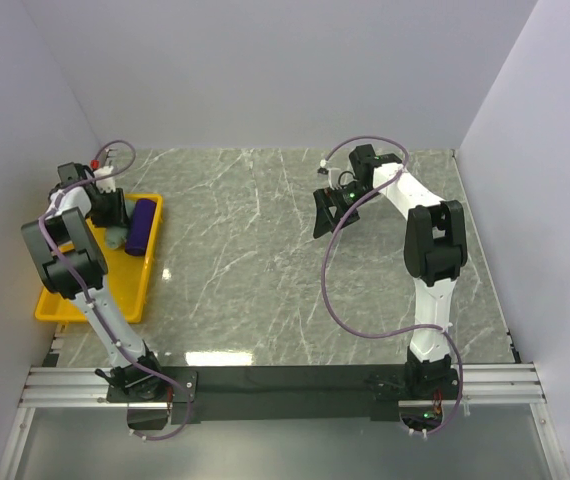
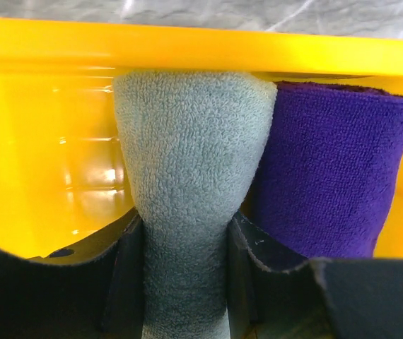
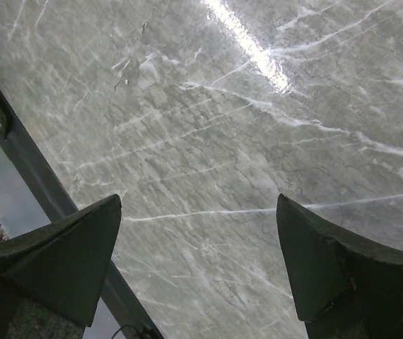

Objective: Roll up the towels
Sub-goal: Place the rolled towel into the container

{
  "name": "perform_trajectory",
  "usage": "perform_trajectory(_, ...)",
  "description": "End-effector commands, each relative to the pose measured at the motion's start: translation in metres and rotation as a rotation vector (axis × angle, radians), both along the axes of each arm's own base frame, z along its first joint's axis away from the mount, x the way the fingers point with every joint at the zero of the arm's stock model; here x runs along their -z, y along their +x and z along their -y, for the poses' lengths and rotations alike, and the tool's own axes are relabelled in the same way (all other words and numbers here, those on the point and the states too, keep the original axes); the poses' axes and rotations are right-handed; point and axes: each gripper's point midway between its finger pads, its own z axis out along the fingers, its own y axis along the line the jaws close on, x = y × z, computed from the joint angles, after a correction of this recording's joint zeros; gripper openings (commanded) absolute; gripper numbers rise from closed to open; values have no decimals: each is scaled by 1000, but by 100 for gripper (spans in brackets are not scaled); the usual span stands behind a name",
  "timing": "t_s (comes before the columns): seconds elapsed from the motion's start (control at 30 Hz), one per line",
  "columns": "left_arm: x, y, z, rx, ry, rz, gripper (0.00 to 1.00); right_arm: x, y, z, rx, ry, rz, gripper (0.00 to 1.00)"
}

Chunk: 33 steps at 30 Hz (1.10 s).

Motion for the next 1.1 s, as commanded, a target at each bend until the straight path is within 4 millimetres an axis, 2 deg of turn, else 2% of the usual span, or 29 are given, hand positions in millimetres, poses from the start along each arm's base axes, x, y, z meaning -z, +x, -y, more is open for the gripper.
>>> perform_trajectory(0.0,-5,10,7,3,-52,31,6,-16,3,0,-6,23,56,97)
perform_trajectory(0.13,-3,6,12,10,-82,15,17,-15,3,2,-7,20,58,97)
perform_trajectory(0.27,-2,1,18,15,-101,5,36,-16,4,1,-5,20,61,98)
perform_trajectory(0.5,-14,2,21,26,-112,17,53,-18,3,1,-2,27,64,99)
perform_trajectory(0.57,-20,6,18,21,-109,27,61,-19,3,-1,-5,32,64,99)
perform_trajectory(0.73,-28,10,13,23,-89,37,66,-22,2,0,-3,33,73,100)
perform_trajectory(1.07,-62,19,5,26,-40,91,64,-27,2,-1,4,43,86,100)
